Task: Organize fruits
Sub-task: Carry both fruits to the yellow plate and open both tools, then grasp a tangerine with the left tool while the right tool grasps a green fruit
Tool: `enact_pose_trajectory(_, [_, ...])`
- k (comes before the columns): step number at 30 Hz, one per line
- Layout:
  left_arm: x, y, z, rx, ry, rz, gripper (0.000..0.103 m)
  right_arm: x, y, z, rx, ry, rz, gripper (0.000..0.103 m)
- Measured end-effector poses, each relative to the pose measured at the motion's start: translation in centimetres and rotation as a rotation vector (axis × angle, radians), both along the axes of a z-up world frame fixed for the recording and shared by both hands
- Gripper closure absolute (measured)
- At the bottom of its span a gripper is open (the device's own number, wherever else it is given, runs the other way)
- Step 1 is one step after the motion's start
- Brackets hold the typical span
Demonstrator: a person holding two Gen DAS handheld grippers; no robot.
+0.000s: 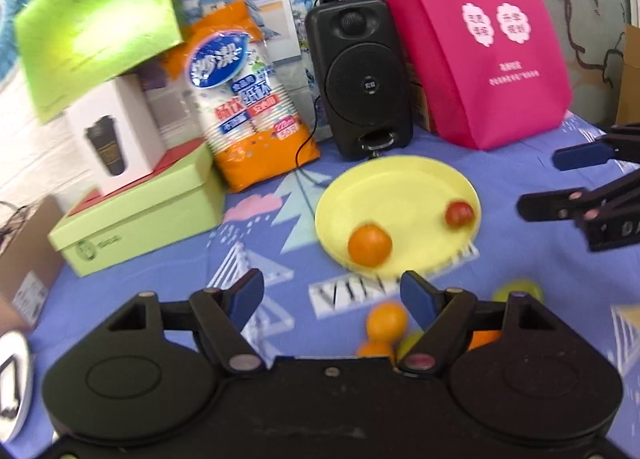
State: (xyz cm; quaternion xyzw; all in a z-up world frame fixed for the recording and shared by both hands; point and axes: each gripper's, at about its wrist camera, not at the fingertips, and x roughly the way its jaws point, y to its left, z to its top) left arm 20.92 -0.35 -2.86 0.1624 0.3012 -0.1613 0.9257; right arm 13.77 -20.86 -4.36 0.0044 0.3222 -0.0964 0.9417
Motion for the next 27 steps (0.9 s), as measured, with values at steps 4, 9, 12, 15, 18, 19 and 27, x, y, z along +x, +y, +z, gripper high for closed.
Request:
enact_pose_trajectory(4, [-4.4, 0.6, -1.9, 0.018, 0.01, 0.025, 0.027, -4.4, 1.2, -1.3, 0.069, 0.003, -0.042, 0.024])
enact_pose_trajectory(9, [-6.8, 0.5, -4.5, 0.02, 0.014, 0.031, 0.027, -7.9, 3.3, -3.6, 0.117, 0.064, -0.032, 0.024])
enact_pose_trajectory(12, [-6.7, -0.2, -6.2, 0.054, 0.037, 0.023, 0.027, -9.0, 4.3, -4.3, 0.115, 0.083, -0.018, 0.024])
enact_pose_trajectory(15, [-5.9, -0.6, -7.4, 0.065, 0.055, 0.042, 0.028, -9.6, 4.9, -4.3, 0.112, 0.077, -0.013, 0.023])
enact_pose_trajectory(18, [-4.9, -0.5, -7.9, 0.066, 0.06, 0.054, 0.032, -9.6, 5.2, -3.9, 0.099, 0.072, -0.01, 0.017])
enact_pose_trajectory(19, [-4.4, -0.4, -8.0, 0.065, 0.062, 0.055, 0.032, -9.6, 5.2, -3.8, 0.096, 0.069, -0.006, 0.016])
enact_pose_trajectory(27, [-3.0, -1.0, -8.3, 0.029, 0.077, 0.019, 0.06, -8.8, 5.7, -4.0, 0.099, 0.078, 0.017, 0.016])
